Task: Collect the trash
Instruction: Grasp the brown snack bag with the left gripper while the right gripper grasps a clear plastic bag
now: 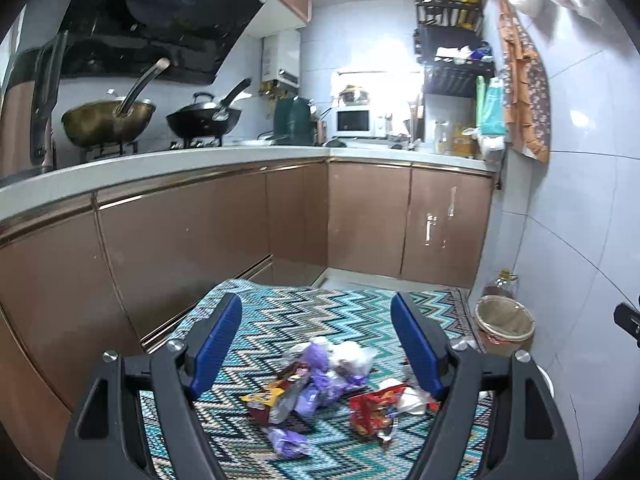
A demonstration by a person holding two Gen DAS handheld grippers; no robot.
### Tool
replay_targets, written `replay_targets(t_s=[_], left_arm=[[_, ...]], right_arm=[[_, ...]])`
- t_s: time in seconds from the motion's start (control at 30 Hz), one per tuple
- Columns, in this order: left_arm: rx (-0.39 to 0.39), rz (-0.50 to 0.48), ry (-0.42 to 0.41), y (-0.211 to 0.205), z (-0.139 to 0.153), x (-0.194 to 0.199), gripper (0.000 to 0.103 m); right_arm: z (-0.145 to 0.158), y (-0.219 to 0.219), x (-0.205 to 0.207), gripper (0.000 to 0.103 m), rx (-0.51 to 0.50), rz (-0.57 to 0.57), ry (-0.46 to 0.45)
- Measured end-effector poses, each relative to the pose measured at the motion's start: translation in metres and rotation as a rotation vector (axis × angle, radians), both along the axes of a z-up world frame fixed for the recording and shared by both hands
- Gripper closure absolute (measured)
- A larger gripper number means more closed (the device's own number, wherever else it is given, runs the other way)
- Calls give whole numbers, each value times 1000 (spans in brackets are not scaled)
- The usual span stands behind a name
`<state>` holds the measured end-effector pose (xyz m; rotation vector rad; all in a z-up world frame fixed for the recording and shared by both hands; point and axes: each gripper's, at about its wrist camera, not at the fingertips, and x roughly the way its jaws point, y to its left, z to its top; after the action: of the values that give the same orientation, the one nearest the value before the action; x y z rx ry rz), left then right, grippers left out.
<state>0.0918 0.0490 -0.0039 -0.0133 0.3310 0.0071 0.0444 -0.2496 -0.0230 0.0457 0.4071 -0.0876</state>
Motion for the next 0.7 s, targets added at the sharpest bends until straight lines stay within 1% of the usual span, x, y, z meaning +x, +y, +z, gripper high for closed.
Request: replay_targets(t_s=[0.13, 0.2, 0.27, 0.33, 0.37, 0.43, 0.53, 0.7], left_arm=[[8, 56, 37, 30, -12, 10, 27], [8, 84, 76, 51, -22, 16, 27], [4, 101, 116, 68, -34, 22, 27], [-20, 102, 166, 85, -47, 26, 27], [-31, 99, 185, 90, -52, 27, 27], [-52, 78, 226, 100, -64, 31, 27], [-69, 17, 267, 103, -77, 40, 27], [-37, -123, 307, 82, -92, 51, 28]], right_arm=[[-12, 6, 23, 1, 43, 88, 70], [-19, 11, 35, 3, 61, 134, 107], [-28, 20, 47, 7, 89, 189, 146], [-40, 30, 64, 16, 114, 245, 195], [-46, 34, 70, 19, 125, 266, 218], [-59, 46, 85, 26, 144, 313, 266], [-74, 63, 105, 31, 160, 364, 315], [-91, 78, 132, 34, 161, 407, 381]])
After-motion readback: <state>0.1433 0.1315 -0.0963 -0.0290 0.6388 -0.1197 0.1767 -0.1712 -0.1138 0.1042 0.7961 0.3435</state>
